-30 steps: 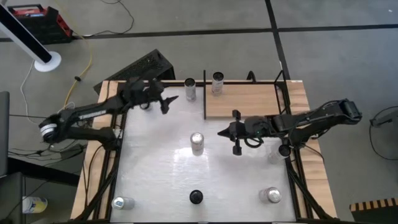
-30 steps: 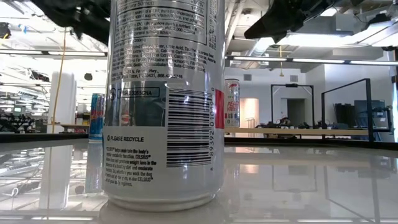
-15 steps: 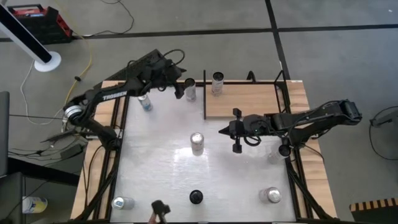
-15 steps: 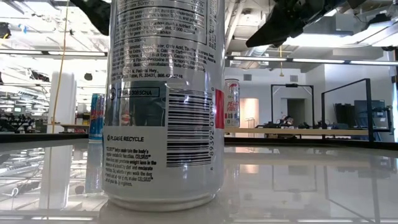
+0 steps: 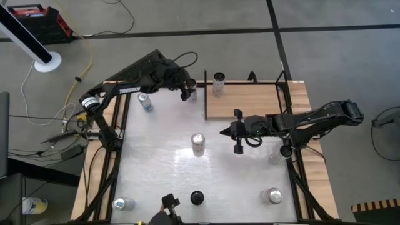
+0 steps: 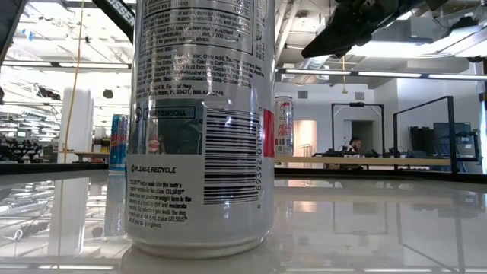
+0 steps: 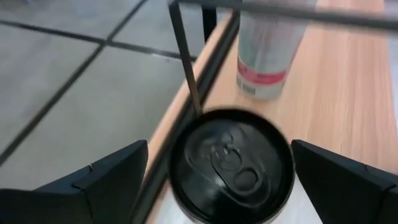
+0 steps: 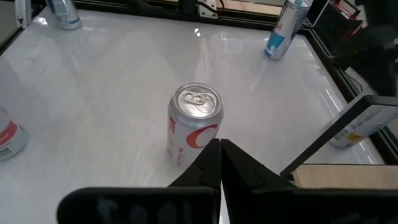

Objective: Place canned beverage on shelf
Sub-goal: Put the top white and yellow soda can on the shelf

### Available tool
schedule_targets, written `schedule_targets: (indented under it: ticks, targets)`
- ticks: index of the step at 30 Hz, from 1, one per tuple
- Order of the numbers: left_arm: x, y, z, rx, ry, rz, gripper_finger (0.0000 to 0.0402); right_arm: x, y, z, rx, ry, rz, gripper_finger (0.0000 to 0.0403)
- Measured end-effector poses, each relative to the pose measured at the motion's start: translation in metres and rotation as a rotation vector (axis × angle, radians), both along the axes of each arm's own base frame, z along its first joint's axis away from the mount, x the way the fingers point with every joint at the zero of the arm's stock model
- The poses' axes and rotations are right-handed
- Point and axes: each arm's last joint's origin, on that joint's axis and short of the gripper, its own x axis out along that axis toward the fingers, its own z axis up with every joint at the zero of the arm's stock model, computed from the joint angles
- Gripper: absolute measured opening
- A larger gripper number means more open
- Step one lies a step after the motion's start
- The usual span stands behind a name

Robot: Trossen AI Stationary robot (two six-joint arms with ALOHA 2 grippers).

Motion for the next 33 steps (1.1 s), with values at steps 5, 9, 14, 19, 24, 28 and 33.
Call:
schedule_targets:
  ticks: [5,9,14,19,24,28,33]
  targets:
    - [0.002,0.001,-0.007,-0.013,0.017,0.0,0.0378,0.0,-0.002,0.0,0.005,-0.002,-0.011,0.0028]
    - [0.002,0.0,-0.008,-0.017,0.023,0.0,0.0373,0.0,-0.004,0.0,0.006,-0.002,-0.017,0.0028]
    - [0.005,-0.002,-0.008,-0.012,0.028,0.001,0.0311,0.0,-0.005,0.0,0.006,-0.002,-0.023,0.0028]
    - [0.006,-0.006,-0.007,0.0,0.037,0.001,0.0232,0.0,-0.005,0.0,0.007,-0.001,-0.023,0.0028]
    - [-0.004,-0.018,0.014,0.011,0.064,-0.023,0.0232,0.0,-0.005,0.0,0.016,0.0,-0.029,0.0028]
    - [-0.023,-0.038,0.06,0.069,-0.02,-0.058,0.0232,0.0,-0.005,0.0,0.028,-0.001,-0.036,0.0028]
    - [-0.048,-0.081,0.109,0.048,-0.165,-0.327,0.0232,0.001,-0.005,0.0,0.03,-0.009,-0.037,0.0028]
